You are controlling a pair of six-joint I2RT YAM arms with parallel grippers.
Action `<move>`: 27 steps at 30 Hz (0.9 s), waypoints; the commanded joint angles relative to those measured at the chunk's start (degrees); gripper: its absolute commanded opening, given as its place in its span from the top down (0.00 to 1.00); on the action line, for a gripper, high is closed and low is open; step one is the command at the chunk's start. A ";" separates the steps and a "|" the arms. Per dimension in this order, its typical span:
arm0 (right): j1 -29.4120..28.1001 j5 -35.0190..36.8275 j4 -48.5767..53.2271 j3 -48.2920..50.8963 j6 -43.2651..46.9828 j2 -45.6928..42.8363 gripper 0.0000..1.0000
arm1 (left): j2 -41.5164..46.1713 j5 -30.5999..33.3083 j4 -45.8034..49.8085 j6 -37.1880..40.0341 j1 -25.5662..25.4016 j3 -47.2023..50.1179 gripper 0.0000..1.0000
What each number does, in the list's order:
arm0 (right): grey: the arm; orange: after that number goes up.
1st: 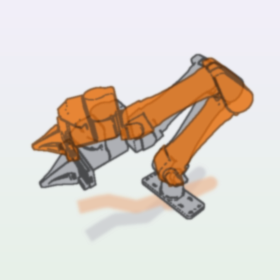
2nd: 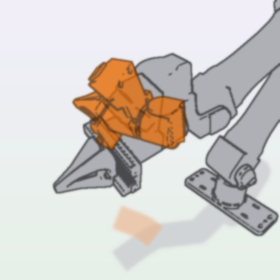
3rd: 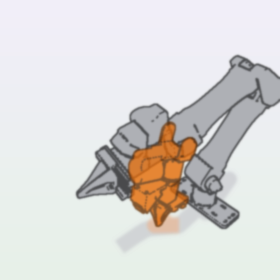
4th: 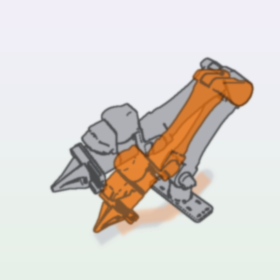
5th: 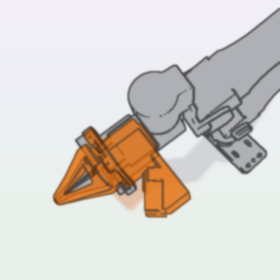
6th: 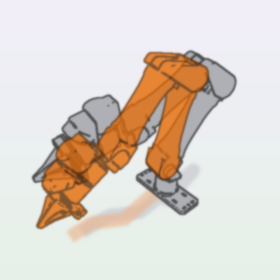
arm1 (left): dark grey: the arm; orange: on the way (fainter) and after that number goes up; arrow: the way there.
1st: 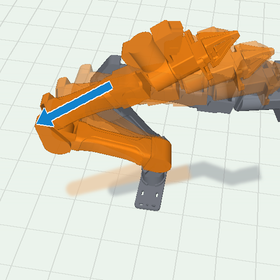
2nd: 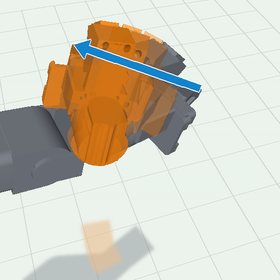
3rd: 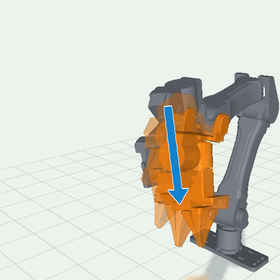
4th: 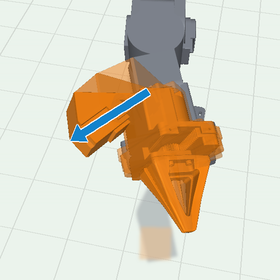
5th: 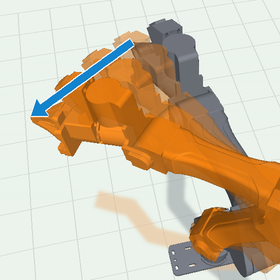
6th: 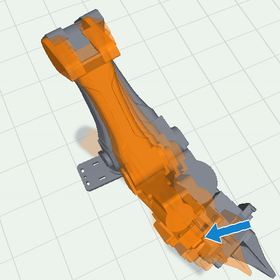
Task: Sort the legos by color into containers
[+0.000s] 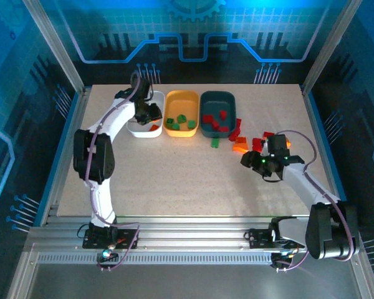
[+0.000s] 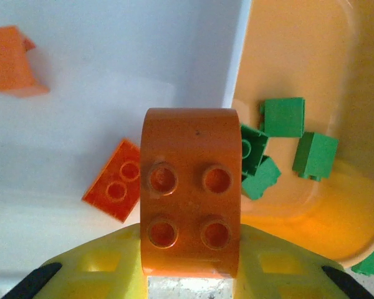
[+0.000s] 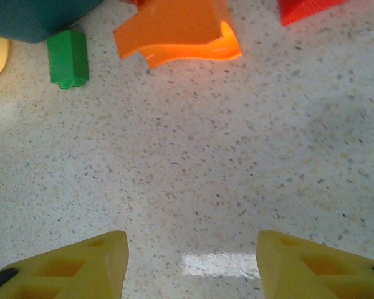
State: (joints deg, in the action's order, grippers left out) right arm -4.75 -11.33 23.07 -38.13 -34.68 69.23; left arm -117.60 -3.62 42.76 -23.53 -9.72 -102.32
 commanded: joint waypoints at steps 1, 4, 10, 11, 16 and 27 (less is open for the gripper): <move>-1.90 1.26 2.11 -1.91 1.33 0.71 0.41 | -5.32 1.65 6.59 2.48 1.13 -9.25 0.73; -2.56 2.51 1.14 -2.49 -0.03 0.48 0.41 | -9.98 3.54 8.03 1.29 2.05 -13.60 0.69; -3.41 5.46 1.75 -8.63 0.76 3.12 0.35 | -12.39 5.05 5.27 -0.30 2.51 -13.94 0.63; -3.71 6.49 2.17 -9.90 1.24 4.29 0.33 | -12.56 4.91 5.30 -0.36 2.51 -14.37 0.60; -4.38 12.29 4.93 -17.03 3.21 11.67 0.21 | -11.43 3.77 6.41 1.88 2.51 -16.53 0.34; -5.69 21.93 6.83 -26.10 2.75 26.80 0.08 | 24.96 -4.91 -15.97 -2.39 1.85 19.35 0.02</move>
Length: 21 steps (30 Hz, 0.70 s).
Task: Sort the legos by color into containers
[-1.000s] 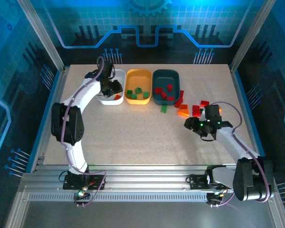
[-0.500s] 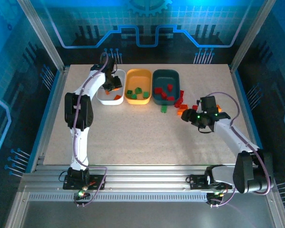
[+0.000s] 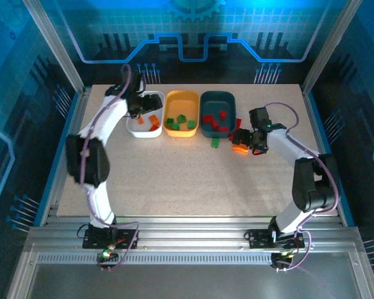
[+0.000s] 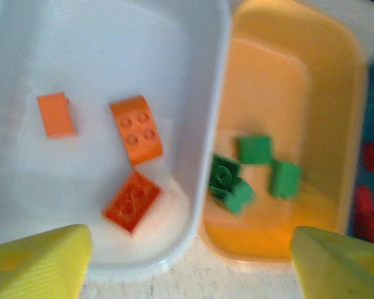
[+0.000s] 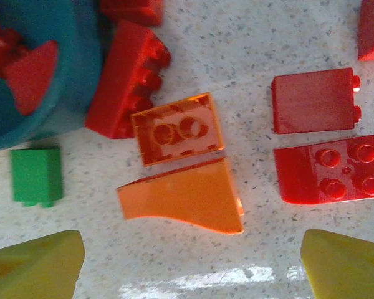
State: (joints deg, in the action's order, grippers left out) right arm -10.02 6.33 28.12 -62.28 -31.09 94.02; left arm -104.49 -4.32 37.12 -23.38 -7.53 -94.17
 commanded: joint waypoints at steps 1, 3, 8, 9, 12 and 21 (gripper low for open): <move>-0.27 3.01 1.76 -2.91 -0.99 3.09 0.08 | 16.21 -0.71 -12.39 -3.28 -1.28 17.61 0.01; -0.97 0.96 1.72 -4.91 -0.20 5.21 0.08 | 22.17 1.61 -14.76 -5.95 -1.70 28.30 0.01; -2.81 2.49 3.73 -9.00 0.69 11.76 0.07 | 32.51 -2.90 -22.33 -16.02 -1.74 49.94 0.01; -2.93 2.68 3.42 -8.95 0.88 12.36 0.07 | 34.02 -3.78 -23.39 -16.93 -1.79 52.54 0.01; -3.13 3.41 3.59 -9.47 1.59 14.18 0.07 | 38.21 -4.54 -23.24 -17.20 -1.79 57.13 0.01; -3.93 5.54 5.46 -12.13 5.59 16.67 0.18 | 40.55 -5.58 -21.83 -16.37 -1.79 57.96 0.01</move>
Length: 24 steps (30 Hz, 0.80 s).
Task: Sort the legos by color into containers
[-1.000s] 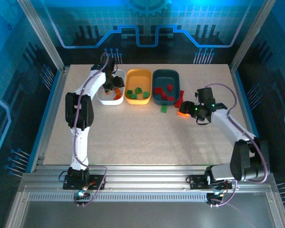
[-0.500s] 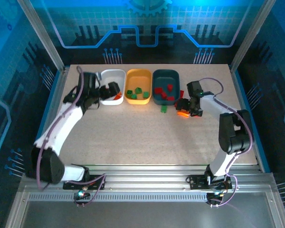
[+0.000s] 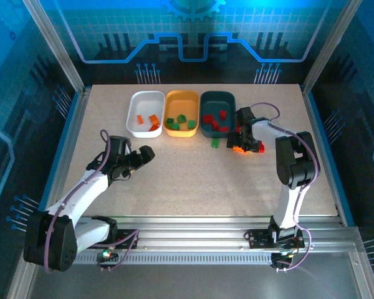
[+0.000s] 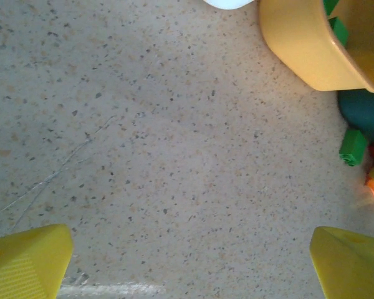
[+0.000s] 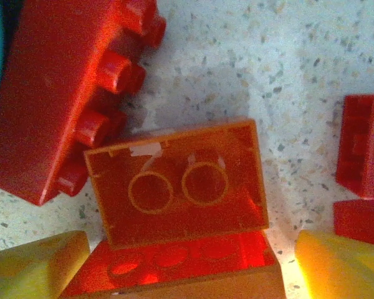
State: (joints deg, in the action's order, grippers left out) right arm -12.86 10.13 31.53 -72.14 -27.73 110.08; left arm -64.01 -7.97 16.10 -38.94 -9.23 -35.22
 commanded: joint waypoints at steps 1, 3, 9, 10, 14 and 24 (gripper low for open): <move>-1.28 2.16 2.37 -2.46 2.47 0.44 0.19 | 0.16 -2.13 -0.80 -0.79 -0.08 -1.07 0.01; -1.29 1.48 3.15 -2.82 2.70 0.66 0.23 | 0.28 -2.14 -0.35 -0.45 -0.08 -1.37 0.01; -1.29 0.11 3.07 -1.33 3.31 0.00 0.33 | 2.09 -0.89 5.02 3.90 -0.08 -5.40 0.01; -1.31 0.06 3.01 -1.08 3.44 -0.36 0.33 | 2.54 -0.76 5.54 4.33 -0.08 -5.83 0.01; -1.35 0.41 2.54 -0.52 2.97 -1.45 0.34 | 3.82 -1.19 6.25 3.89 -0.08 -6.61 0.01; -8.40 1.85 2.29 1.39 -1.40 -14.98 0.38 | 8.15 -2.83 5.07 -2.29 3.09 -2.56 0.01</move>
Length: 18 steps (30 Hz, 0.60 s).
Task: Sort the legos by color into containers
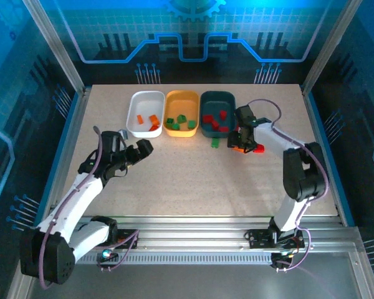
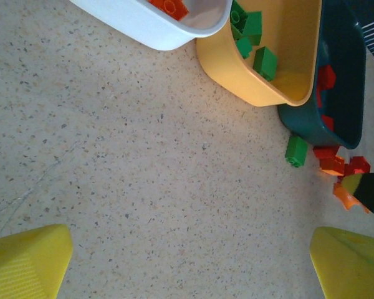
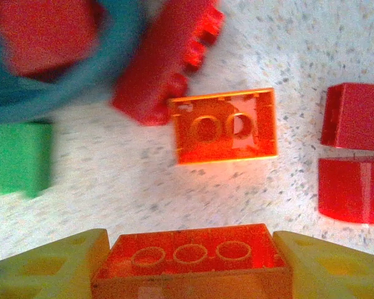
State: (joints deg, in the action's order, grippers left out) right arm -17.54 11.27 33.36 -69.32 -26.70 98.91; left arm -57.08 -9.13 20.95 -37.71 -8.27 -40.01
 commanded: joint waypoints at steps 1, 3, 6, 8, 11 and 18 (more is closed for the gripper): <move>-5.46 0.90 0.31 -3.02 -3.25 -3.65 0.38 | 1.10 -2.74 -0.33 -5.13 3.35 3.36 0.01; -9.09 1.34 0.43 -7.47 -4.15 -1.65 0.38 | 0.58 -5.45 -0.99 -7.73 6.08 5.23 0.01; -14.26 0.15 -1.54 -14.83 -3.02 3.27 0.38 | 0.30 -7.37 -0.52 -10.02 8.37 8.03 0.01; -17.57 -0.64 -4.39 -19.34 -1.73 7.17 0.38 | 0.15 -8.73 -0.82 -11.61 9.68 10.55 0.01; -20.75 -2.52 -9.82 -25.16 1.27 13.22 0.38 | 0.30 -12.68 -2.47 -13.26 10.96 13.33 0.01; -24.01 -6.73 -12.35 -43.64 7.97 27.51 0.38 | 3.92 -17.89 2.58 -8.89 11.44 13.40 0.01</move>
State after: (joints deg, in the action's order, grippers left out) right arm -40.95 7.03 23.38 -105.86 -22.59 122.43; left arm -55.51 -22.76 20.91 -47.97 2.48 -26.61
